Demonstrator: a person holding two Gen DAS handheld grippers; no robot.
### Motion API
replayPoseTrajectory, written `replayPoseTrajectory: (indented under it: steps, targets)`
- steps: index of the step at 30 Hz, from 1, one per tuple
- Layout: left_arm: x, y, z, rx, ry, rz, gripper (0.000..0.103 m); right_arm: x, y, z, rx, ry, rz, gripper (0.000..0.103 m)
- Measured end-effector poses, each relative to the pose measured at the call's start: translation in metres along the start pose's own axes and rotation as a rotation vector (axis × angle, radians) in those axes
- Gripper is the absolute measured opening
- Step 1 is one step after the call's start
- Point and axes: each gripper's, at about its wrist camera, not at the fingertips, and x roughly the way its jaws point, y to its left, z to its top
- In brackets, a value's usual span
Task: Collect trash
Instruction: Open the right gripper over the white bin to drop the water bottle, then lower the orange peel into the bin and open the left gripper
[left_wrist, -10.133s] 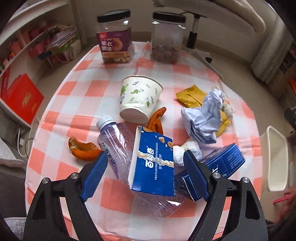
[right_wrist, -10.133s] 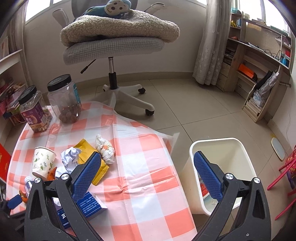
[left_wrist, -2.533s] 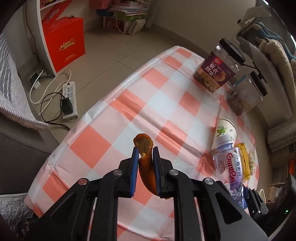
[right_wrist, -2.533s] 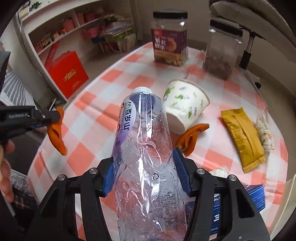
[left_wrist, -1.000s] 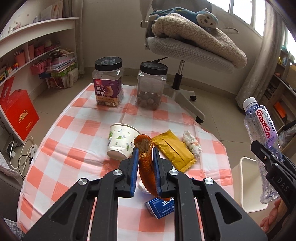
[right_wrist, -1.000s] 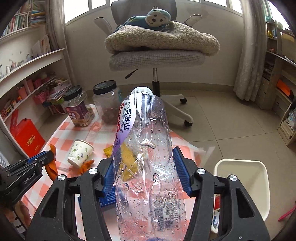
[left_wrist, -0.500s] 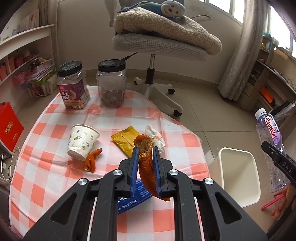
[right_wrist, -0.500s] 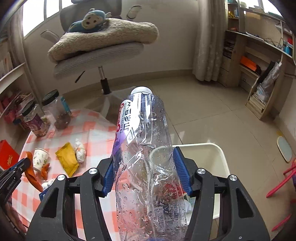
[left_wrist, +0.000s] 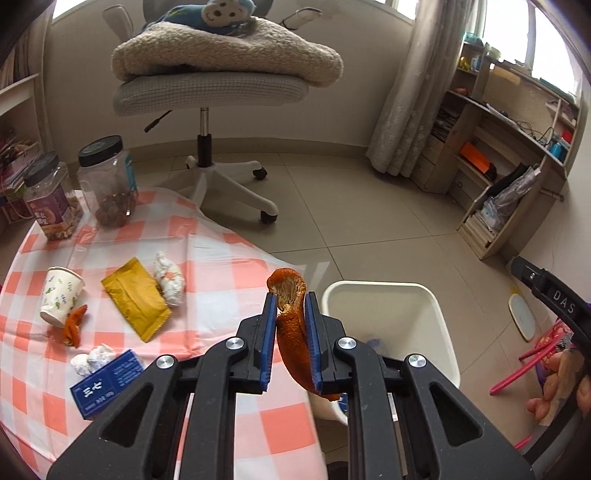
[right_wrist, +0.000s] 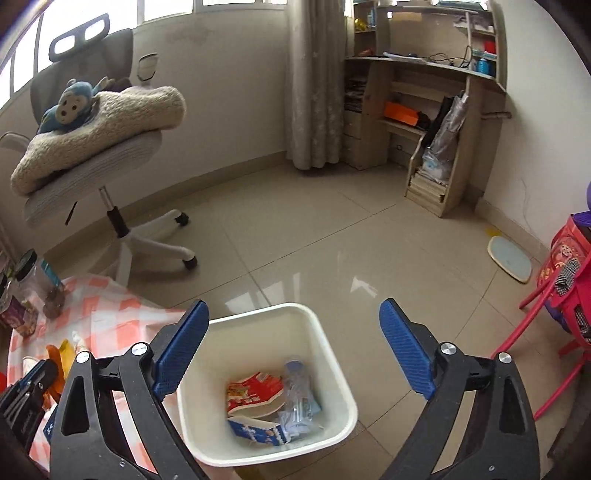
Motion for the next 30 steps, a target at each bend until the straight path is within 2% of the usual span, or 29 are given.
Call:
replayPoseTrajectory:
  steps: [3, 9, 12, 13, 14, 16, 18, 20, 24, 30]
  targets:
    - [0.01, -0.026, -0.002, 0.019, 0.021, -0.026, 0.016, -0.001, -0.018, 0.007, 0.038, -0.023, -0.033, 0.094]
    - [0.03, -0.064, -0.004, 0.033, 0.076, -0.074, 0.016, 0.003, -0.046, 0.012, 0.112, -0.008, -0.044, 0.095]
    - [0.044, -0.08, -0.002, 0.031, 0.121, -0.122, 0.018, 0.003, -0.053, 0.013, 0.136, -0.014, -0.06, 0.095]
    - [0.049, -0.084, -0.001, 0.03, 0.139, -0.134, 0.026, 0.002, -0.054, 0.013, 0.141, -0.02, -0.07, 0.095]
    - [0.052, -0.086, -0.001, 0.028, 0.153, -0.144, 0.04, 0.0, -0.055, 0.012, 0.142, -0.026, -0.08, 0.095]
    - [0.053, -0.089, 0.0, 0.036, 0.154, -0.148, 0.05, -0.002, -0.057, 0.012, 0.141, -0.038, -0.093, 0.096]
    - [0.049, -0.09, 0.0, 0.07, 0.132, -0.128, 0.053, -0.003, -0.054, 0.011, 0.131, -0.047, -0.104, 0.096]
    - [0.042, -0.089, -0.002, 0.103, 0.108, -0.101, 0.066, -0.005, -0.05, 0.009, 0.114, -0.057, -0.114, 0.096]
    - [0.029, -0.08, -0.002, 0.15, 0.05, -0.044, 0.073, -0.011, -0.035, 0.005, 0.068, -0.093, -0.129, 0.096]
    - [0.015, -0.055, 0.001, 0.153, -0.03, 0.045, 0.088, -0.021, -0.008, -0.001, 0.012, -0.156, -0.147, 0.096]
